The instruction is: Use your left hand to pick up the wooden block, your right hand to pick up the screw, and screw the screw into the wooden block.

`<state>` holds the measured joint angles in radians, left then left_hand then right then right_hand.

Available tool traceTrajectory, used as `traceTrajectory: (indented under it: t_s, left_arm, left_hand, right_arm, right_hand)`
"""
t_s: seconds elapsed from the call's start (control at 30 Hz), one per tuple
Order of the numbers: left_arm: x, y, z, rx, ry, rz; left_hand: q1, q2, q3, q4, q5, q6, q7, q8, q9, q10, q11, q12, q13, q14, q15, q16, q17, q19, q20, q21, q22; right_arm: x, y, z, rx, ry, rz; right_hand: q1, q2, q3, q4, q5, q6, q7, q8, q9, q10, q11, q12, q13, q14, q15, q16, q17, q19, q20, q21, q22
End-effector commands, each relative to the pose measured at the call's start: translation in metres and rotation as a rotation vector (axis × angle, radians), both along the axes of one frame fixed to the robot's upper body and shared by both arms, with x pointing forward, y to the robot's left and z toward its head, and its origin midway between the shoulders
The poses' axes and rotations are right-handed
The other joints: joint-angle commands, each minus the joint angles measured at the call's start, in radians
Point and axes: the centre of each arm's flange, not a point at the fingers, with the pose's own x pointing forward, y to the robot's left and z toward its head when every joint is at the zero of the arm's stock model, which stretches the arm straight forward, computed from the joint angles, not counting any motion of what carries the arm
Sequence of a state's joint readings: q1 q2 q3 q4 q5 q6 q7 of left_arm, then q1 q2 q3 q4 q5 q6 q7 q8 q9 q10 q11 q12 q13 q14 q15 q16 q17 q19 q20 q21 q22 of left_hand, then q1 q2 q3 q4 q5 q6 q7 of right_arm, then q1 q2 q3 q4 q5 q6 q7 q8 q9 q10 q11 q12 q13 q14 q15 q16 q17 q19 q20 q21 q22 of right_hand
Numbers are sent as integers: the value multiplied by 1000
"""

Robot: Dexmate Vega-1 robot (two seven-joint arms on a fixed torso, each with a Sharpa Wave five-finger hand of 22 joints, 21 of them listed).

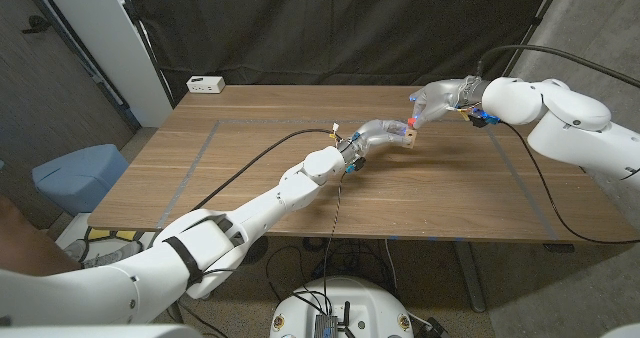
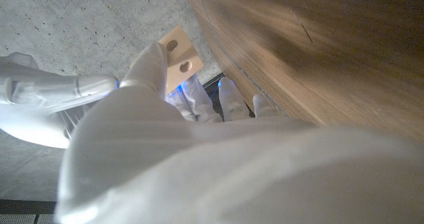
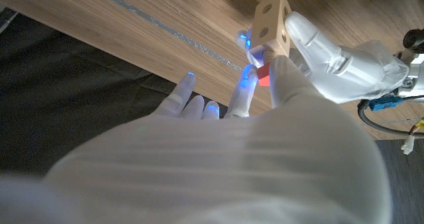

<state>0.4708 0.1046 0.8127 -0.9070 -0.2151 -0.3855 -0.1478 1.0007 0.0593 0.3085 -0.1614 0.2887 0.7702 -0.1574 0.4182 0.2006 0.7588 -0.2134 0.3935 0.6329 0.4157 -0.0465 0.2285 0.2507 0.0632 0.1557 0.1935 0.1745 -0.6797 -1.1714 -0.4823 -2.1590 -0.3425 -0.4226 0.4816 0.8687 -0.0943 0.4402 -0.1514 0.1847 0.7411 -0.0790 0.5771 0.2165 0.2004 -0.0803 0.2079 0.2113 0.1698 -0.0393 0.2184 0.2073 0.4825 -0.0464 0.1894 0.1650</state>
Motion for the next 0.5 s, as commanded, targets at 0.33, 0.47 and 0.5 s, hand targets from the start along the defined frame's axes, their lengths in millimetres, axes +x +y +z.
traceTrajectory:
  t_s: [0.33, 0.47, 0.5]
  left_arm:
    - [5, 2, 2, 1, 4, -6]
    - [4, 2, 2, 2, 3, -9]
    - [4, 2, 2, 1, 2, -8]
  left_hand:
    - [-14, 27, 16, 11, 6, 47, -11, 8, 17, 7, 0, 8, 2, 13, -77, -5, 3, 3, 3, 7, 6]
    - [-16, 26, 16, 11, 6, 45, -11, 7, 17, 9, 0, 9, 1, 13, -77, -5, 3, 3, 1, 7, 6]
    - [-15, 26, 16, 11, 6, 45, -11, 7, 17, 9, 0, 9, 1, 12, -77, -5, 3, 3, 3, 7, 6]
  right_arm:
    - [3, -1, 0, -9, 29, -36]
    - [2, -2, 0, -14, 29, -44]
    - [1, -2, 1, -16, 27, -44]
  right_hand:
    - [-18, -9, 0, -1, -1, -93, -8, -38, 2, -26, 31, -9, 2, 0, -45, -3, 2, 0, -35, -1, 3]
    - [-20, -12, 2, -2, 0, -130, -14, -55, 1, -36, 33, -12, 2, -7, -42, -7, 2, -3, -32, -2, 3]
    - [-21, -12, 2, -2, 0, -135, -17, -57, 1, -38, 33, -13, 2, -9, -41, -8, 2, -7, -30, -3, 3]
